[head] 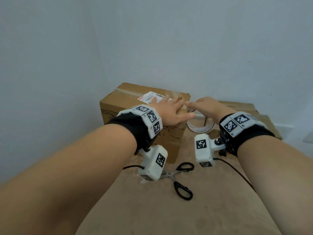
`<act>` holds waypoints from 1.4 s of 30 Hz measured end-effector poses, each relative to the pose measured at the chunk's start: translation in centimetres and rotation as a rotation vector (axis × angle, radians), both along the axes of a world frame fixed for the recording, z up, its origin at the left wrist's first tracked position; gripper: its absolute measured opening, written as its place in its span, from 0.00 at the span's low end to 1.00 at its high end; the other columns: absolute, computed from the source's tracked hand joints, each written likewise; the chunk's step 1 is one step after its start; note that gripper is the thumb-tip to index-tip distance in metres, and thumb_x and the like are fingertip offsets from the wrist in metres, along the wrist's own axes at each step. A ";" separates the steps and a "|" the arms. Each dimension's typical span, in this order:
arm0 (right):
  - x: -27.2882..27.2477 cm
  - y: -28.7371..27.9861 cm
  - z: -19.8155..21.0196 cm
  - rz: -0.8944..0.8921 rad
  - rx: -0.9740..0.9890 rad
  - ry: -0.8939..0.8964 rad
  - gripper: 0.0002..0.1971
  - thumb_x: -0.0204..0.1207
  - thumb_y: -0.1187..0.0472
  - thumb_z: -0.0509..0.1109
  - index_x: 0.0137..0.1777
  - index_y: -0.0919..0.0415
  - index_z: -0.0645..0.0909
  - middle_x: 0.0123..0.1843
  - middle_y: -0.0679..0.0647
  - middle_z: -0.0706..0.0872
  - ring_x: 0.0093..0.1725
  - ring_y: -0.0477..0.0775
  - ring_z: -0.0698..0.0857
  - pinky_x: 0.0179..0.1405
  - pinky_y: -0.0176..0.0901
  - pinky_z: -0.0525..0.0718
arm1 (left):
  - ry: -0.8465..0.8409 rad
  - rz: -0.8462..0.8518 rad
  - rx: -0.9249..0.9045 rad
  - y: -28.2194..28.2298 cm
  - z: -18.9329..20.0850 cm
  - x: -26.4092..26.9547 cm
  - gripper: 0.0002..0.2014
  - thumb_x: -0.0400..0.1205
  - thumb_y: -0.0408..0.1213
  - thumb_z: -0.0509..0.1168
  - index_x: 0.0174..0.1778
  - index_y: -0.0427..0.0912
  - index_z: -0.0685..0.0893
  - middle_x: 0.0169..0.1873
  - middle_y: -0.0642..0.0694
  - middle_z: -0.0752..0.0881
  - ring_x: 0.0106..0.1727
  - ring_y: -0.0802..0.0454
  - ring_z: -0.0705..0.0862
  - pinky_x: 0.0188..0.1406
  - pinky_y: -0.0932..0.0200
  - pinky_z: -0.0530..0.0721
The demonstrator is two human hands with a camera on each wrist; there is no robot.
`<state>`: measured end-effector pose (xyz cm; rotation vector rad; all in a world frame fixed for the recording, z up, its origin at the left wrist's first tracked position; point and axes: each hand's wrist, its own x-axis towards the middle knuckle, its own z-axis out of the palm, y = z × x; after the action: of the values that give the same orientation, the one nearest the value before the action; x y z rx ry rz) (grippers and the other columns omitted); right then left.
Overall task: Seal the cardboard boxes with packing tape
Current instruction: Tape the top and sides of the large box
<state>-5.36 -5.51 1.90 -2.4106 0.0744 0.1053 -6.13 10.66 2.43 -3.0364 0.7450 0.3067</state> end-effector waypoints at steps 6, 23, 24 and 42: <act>-1.0 0.3 -1.4 -0.097 0.204 -0.256 0.24 0.77 0.38 0.67 0.57 0.60 0.79 0.54 0.54 0.82 0.52 0.51 0.80 0.47 0.41 0.77 | -0.049 -0.089 0.086 1.8 0.6 -0.2 0.59 0.65 0.76 0.61 0.84 0.52 0.39 0.84 0.49 0.42 0.84 0.38 0.45 0.78 0.28 0.51; -5.9 3.7 -9.9 -0.292 1.113 0.306 0.26 0.75 0.31 0.62 0.63 0.48 0.78 0.54 0.60 0.81 0.47 0.57 0.80 0.42 0.48 0.79 | -0.207 -0.249 0.062 3.7 -1.0 -1.3 0.38 0.74 0.73 0.48 0.79 0.73 0.40 0.84 0.47 0.48 0.83 0.36 0.49 0.79 0.31 0.54; -6.1 4.1 -10.0 -0.266 1.148 0.321 0.25 0.75 0.30 0.61 0.61 0.46 0.78 0.54 0.61 0.83 0.45 0.57 0.81 0.38 0.47 0.79 | -0.200 -0.272 0.081 3.9 -0.7 -1.3 0.36 0.77 0.70 0.50 0.79 0.73 0.43 0.84 0.46 0.48 0.83 0.36 0.49 0.79 0.32 0.55; -7.0 5.6 -1.8 -0.224 1.013 0.121 0.19 0.80 0.32 0.54 0.40 0.44 0.75 0.39 0.46 0.76 0.41 0.50 0.77 0.54 0.55 0.77 | -0.464 -0.218 -0.192 7.3 3.4 -2.4 0.29 0.82 0.59 0.58 0.78 0.54 0.64 0.79 0.46 0.65 0.74 0.45 0.71 0.64 0.50 0.76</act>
<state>-12.32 0.10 0.10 -1.3733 0.2732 0.1412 -8.52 17.91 5.82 -2.9641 1.0915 -0.4784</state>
